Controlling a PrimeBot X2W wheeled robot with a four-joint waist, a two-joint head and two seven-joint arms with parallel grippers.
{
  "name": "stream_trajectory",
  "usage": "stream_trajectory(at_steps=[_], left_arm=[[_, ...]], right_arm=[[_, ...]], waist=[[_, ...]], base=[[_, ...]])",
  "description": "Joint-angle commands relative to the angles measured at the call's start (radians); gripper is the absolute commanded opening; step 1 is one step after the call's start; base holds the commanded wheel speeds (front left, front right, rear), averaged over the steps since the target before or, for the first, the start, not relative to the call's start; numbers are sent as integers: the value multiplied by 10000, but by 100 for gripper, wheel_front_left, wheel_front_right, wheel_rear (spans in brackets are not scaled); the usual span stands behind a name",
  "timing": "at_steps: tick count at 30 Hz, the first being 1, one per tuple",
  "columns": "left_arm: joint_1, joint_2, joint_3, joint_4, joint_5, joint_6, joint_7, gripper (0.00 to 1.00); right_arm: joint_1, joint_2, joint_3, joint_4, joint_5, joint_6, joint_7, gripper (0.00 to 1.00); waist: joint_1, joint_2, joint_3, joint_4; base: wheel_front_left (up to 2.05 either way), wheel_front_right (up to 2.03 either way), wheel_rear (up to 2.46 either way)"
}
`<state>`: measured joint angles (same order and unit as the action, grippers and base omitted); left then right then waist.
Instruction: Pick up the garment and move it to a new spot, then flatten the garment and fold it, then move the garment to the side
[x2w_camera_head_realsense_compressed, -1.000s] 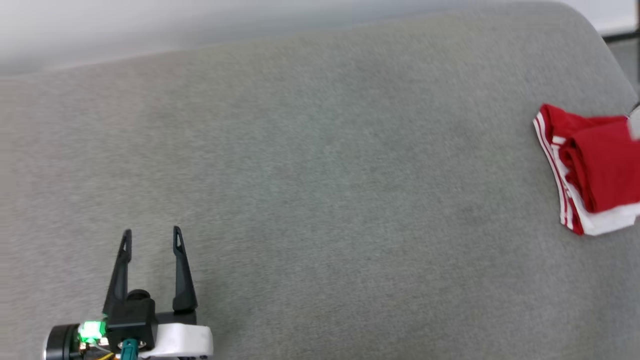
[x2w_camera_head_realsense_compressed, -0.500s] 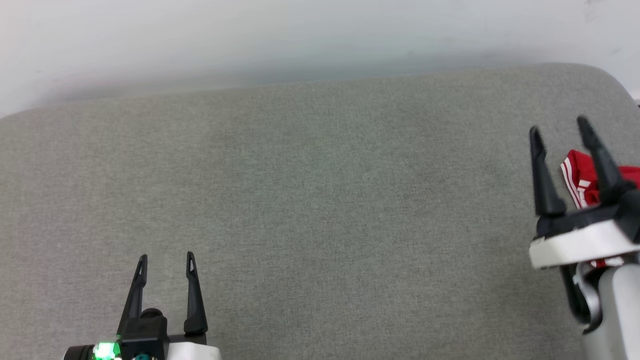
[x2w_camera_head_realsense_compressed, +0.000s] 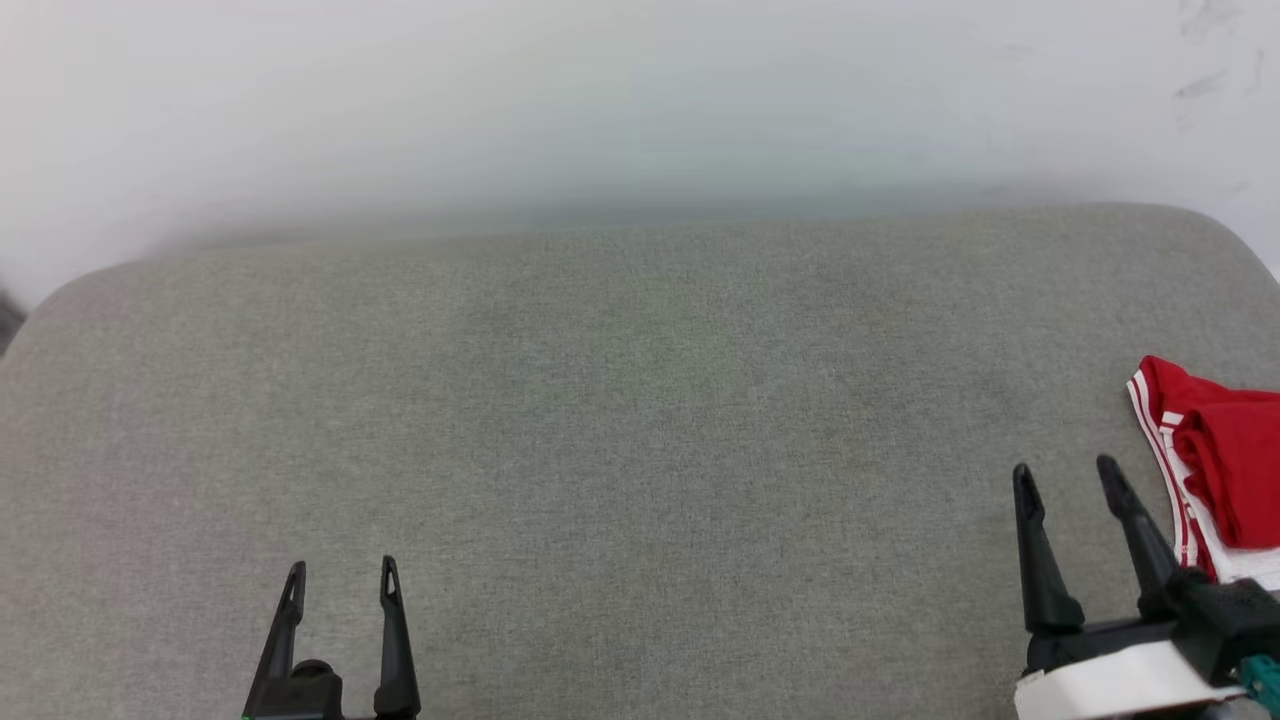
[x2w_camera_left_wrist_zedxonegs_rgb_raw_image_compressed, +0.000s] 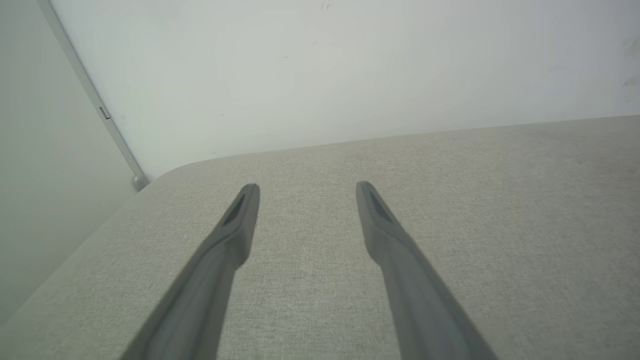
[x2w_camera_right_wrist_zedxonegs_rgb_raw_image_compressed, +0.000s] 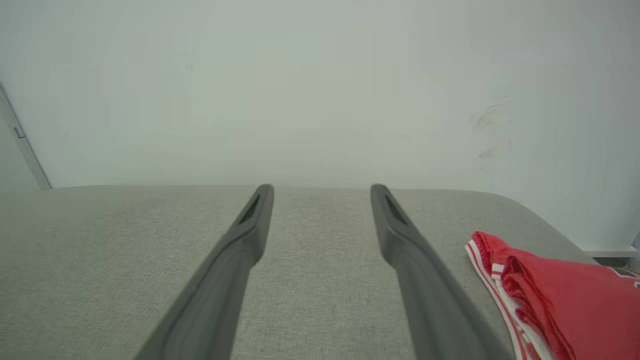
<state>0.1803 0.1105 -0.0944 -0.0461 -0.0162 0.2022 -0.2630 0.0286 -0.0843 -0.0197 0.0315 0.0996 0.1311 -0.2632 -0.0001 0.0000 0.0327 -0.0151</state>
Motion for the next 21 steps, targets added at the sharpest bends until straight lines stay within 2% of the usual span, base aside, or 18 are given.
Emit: stream_trajectory(at_steps=[1, 10, 21], left_arm=[[193, -61, 9, 24, 12, -61, -21, 100], [425, -141, -7, 137, -67, -336, -21, 100], [550, -271, 36, 283, -16, -559, -21, 100]], right_arm=[[363, 131, -10, -137, -20, -8, -14, 100], [1207, 327, -58, -450, 59, -8, -14, 100], [1386, 362, -98, -480, 307, -8, -15, 100]], waist=[[1, 0, -130, 31], [1, 0, -394, 44], [1, 0, -461, -38]], base=[[0, 0, 0], [0, 0, 0], [0, 0, 0]])
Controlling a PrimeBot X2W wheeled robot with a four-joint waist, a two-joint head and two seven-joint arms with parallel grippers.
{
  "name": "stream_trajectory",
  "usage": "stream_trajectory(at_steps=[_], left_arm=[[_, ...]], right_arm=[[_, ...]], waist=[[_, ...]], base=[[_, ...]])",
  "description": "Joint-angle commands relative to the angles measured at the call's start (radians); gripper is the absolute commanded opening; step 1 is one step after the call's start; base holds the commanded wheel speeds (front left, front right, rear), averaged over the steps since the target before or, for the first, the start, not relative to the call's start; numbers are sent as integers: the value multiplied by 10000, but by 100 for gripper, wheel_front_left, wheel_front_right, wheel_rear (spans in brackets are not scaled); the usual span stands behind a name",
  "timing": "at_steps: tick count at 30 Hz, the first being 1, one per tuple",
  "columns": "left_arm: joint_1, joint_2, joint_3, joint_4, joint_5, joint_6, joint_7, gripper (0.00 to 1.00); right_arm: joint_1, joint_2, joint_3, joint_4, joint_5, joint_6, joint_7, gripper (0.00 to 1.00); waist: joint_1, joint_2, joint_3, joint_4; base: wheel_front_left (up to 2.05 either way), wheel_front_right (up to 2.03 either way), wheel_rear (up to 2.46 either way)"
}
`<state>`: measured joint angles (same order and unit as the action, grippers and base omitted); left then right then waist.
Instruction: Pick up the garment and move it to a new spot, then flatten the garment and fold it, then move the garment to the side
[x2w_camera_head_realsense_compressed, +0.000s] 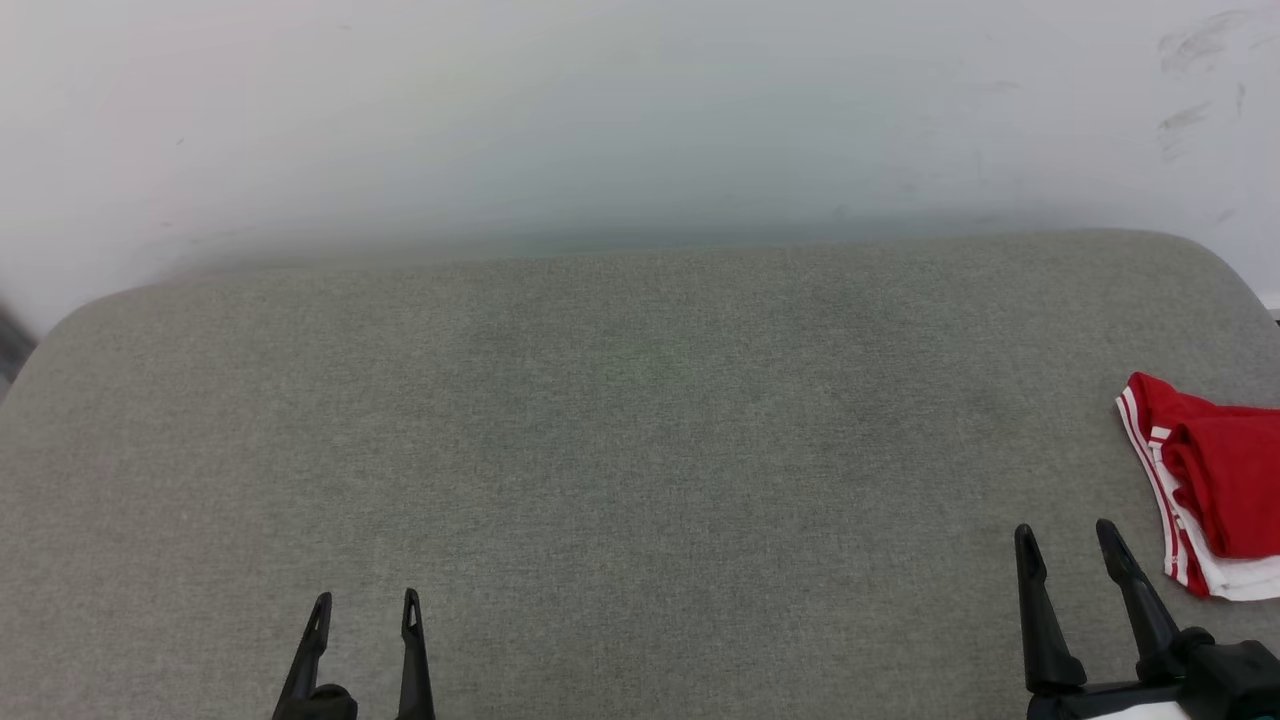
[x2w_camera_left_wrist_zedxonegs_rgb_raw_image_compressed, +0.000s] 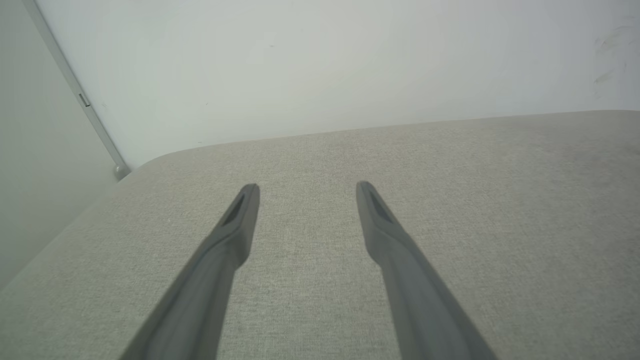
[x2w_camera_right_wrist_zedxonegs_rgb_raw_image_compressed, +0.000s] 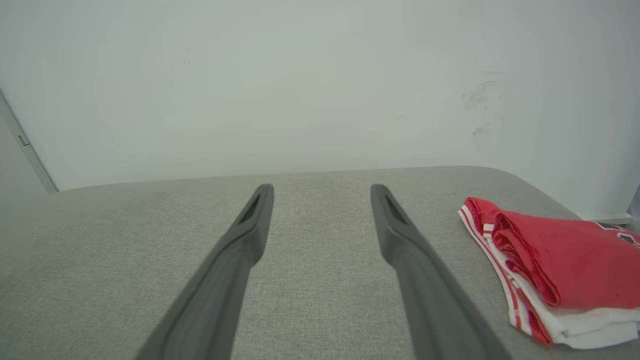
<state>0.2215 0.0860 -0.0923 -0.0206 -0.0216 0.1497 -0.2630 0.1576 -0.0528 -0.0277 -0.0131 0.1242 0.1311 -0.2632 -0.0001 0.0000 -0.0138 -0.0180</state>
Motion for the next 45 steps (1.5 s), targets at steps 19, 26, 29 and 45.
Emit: stream_trajectory(at_steps=[19, 26, 29, 45], left_arm=[[-408, 63, 115, 658, -2462, -434, 396, 0], [-730, 108, 195, 920, -3904, -693, 649, 0], [-858, 124, 231, 1014, -4484, -796, 750, 0], [-1441, 173, 440, 1403, -7225, -1263, 1268, 0]], right_arm=[[-286, -128, 102, 622, 2377, -1, 427, 0], [-541, -195, 110, 822, 3716, -1, 678, 0], [-636, -217, 110, 899, 4253, -1, 781, 0], [-1115, -300, 64, 1259, 6795, -2, 1313, 0]], waist=[[1, 0, 24, -11], [1, 0, 32, 1], [1, 0, 36, 6], [1, 0, 56, 33]], base=[[0, 0, 0], [0, 0, 0], [0, 0, 0], [0, 0, 0]])
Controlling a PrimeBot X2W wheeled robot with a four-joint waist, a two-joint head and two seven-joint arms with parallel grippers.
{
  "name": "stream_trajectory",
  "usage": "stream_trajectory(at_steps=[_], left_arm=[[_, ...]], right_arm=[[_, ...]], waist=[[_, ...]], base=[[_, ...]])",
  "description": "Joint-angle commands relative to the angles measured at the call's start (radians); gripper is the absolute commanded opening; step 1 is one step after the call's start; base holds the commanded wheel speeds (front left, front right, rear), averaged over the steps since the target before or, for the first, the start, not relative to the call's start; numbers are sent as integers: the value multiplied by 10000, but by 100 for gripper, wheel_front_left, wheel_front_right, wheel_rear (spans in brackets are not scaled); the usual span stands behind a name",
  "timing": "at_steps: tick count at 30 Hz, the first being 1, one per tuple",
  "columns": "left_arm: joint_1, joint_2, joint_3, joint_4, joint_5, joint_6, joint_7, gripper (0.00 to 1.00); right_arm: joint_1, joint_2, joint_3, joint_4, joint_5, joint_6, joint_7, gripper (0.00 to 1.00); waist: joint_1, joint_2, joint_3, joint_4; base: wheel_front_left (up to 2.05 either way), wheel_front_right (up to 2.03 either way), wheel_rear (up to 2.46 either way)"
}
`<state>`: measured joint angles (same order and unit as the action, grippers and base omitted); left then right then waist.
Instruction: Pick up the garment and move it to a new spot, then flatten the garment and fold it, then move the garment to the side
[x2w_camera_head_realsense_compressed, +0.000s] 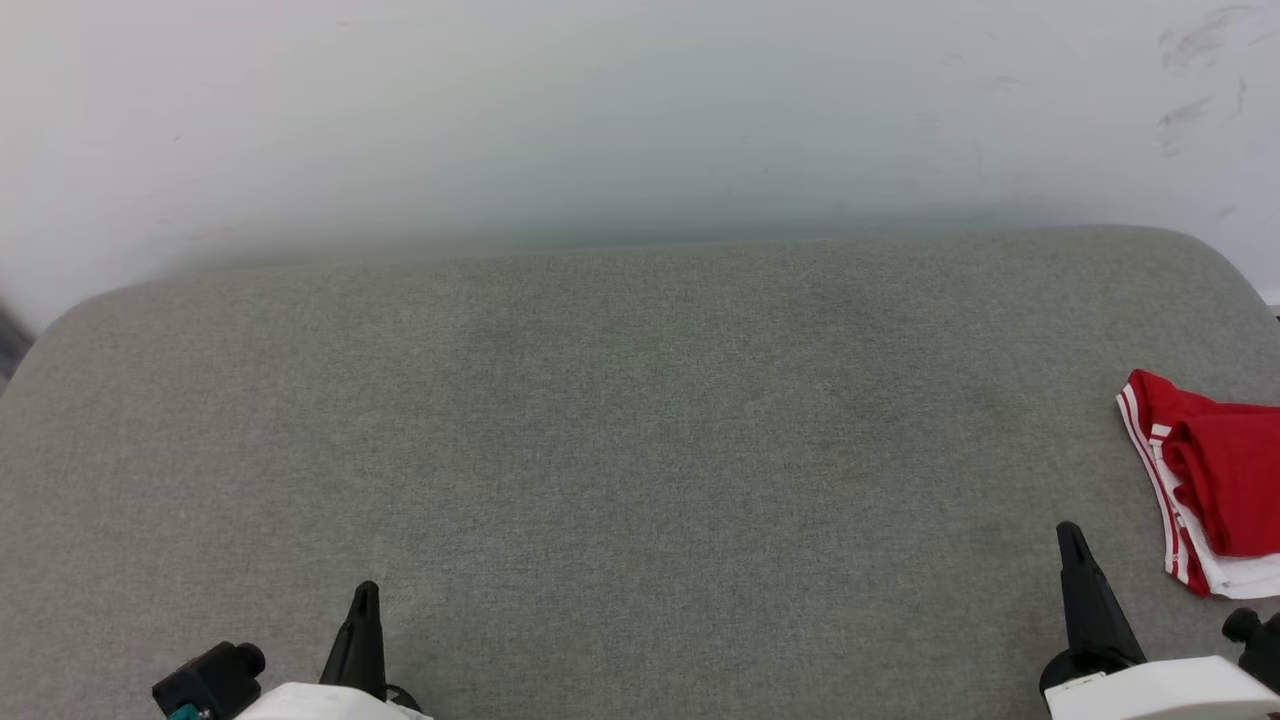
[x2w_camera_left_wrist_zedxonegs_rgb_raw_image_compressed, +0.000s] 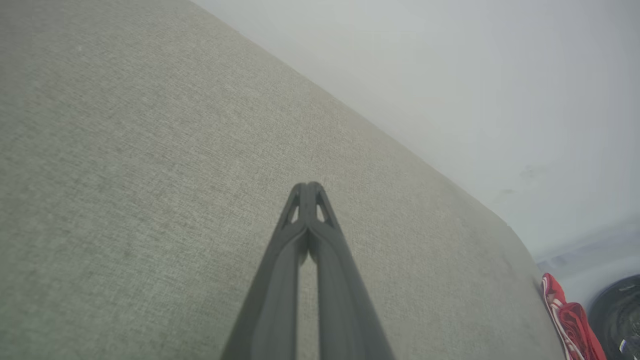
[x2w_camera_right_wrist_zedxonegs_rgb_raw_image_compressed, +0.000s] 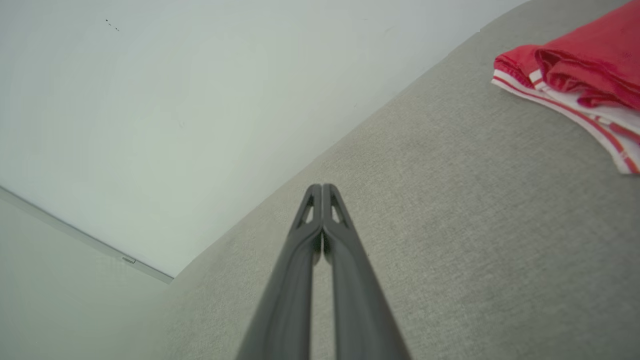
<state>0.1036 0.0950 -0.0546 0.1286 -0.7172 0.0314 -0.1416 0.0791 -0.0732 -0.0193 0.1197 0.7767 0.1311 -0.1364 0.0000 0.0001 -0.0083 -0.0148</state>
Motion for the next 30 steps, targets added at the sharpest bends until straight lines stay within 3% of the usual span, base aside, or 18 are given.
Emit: stream_trajectory(at_steps=[1, 30], left_arm=[[-287, 83, 78, -71, -424, -102, 82, 0], [-1064, 52, 509, 417, -4235, -764, 927, 0]], right_arm=[[-357, -100, -24, -52, 415, -2, 76, 0], [-1004, -137, -194, 485, 3955, -3, 930, 0]], waist=[[0, -1, 2, 3], [0, -1, 40, 51]], base=[[0, 0, 0], [0, 0, 0]])
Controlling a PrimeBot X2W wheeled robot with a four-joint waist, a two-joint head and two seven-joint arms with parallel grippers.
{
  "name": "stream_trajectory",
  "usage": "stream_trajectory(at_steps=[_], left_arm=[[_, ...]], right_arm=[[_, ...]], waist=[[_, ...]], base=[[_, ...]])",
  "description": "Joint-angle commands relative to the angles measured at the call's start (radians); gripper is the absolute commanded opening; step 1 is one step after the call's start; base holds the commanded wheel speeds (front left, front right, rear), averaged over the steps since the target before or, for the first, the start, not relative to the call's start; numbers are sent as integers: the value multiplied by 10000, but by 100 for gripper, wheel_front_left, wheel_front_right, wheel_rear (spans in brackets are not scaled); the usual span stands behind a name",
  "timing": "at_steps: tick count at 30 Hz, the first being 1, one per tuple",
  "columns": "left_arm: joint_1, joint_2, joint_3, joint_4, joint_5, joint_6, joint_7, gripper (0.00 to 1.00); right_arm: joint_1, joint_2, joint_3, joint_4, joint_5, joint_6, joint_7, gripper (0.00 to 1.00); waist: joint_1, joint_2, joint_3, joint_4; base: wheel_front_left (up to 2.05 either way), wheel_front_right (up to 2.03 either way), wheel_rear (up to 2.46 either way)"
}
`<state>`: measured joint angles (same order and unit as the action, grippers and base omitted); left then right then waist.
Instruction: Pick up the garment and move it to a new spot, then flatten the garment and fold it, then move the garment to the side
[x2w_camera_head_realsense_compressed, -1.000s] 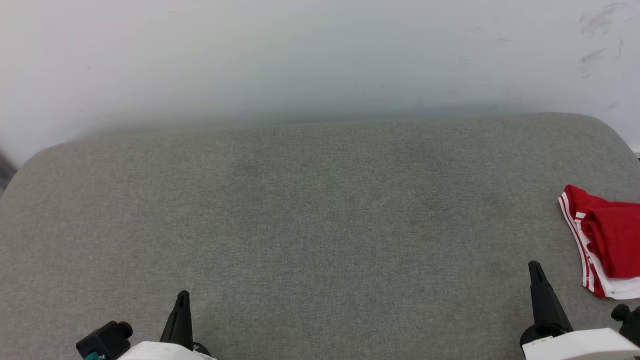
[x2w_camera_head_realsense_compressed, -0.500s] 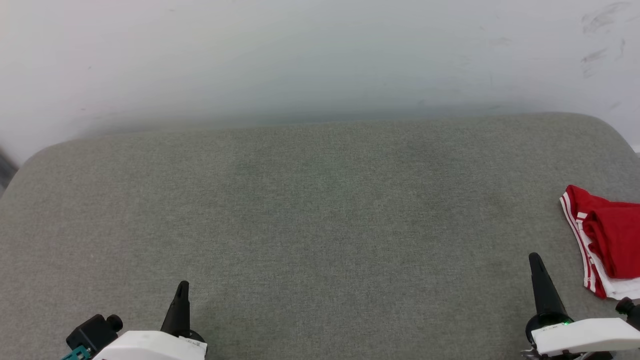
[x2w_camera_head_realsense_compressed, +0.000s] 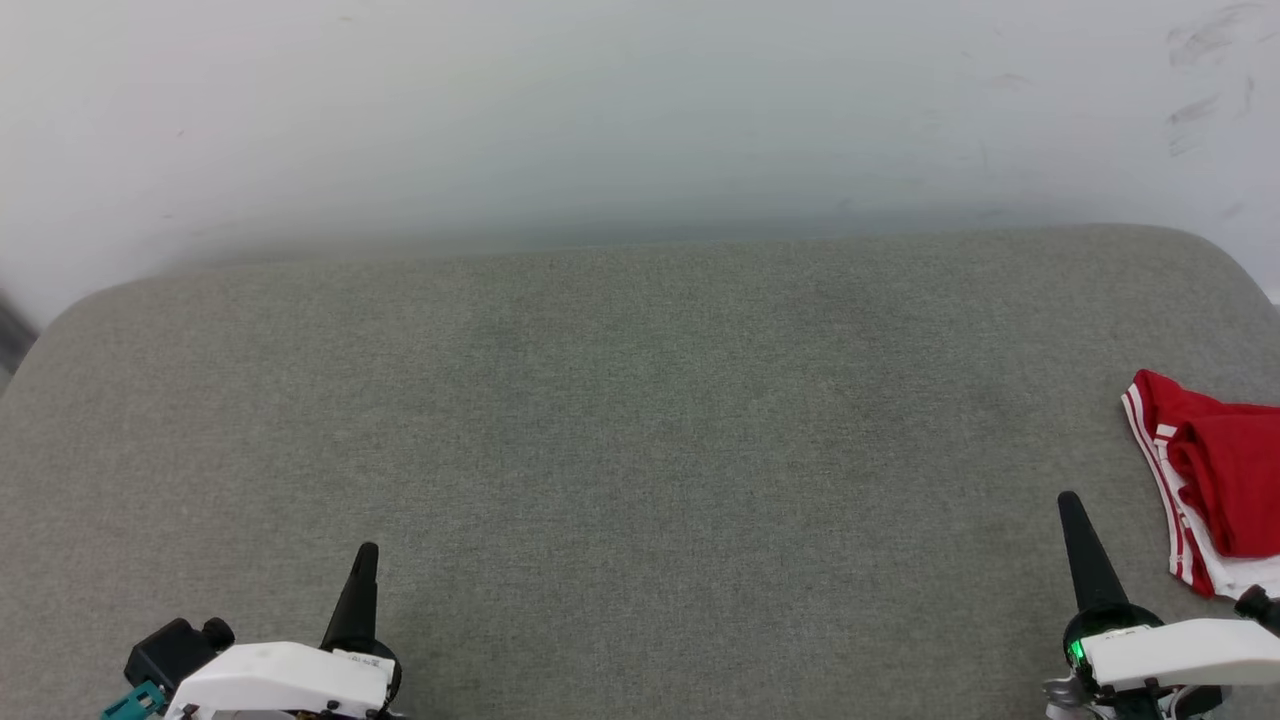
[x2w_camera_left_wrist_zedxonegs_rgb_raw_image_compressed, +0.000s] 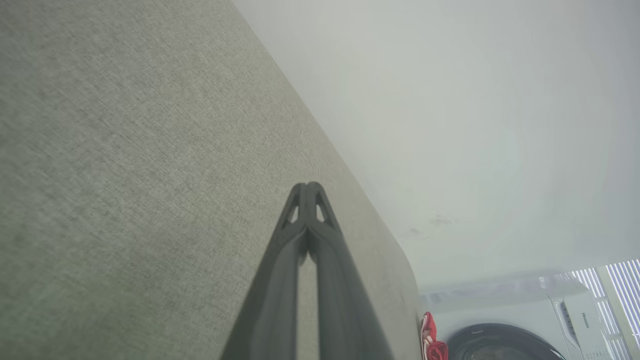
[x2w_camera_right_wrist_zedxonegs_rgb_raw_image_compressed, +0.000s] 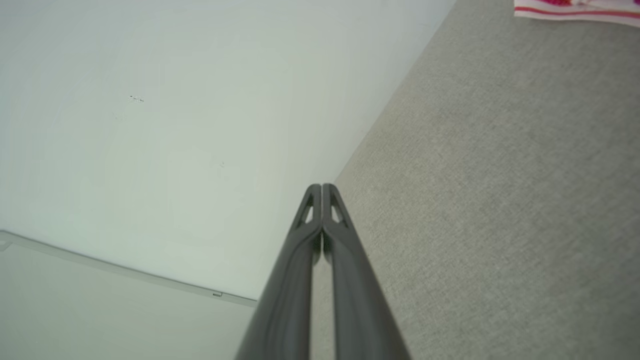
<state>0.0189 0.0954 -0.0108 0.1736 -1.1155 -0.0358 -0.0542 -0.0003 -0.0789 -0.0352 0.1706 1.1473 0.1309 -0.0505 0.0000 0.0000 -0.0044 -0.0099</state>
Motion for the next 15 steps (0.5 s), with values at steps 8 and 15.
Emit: stream_trajectory(at_steps=[8, 15], left_arm=[[-406, 25, 182, 84, -1116, -237, 258, 0], [-558, 7, 276, 170, -1723, -352, 421, 0]], right_arm=[[-359, -75, -89, 103, 1056, -1, 273, 0], [-490, -69, -130, 183, 1621, -1, 431, 0]], waist=[[0, 0, 11, 15], [0, 0, 19, 25]], base=[[0, 0, 0], [0, 0, 0]])
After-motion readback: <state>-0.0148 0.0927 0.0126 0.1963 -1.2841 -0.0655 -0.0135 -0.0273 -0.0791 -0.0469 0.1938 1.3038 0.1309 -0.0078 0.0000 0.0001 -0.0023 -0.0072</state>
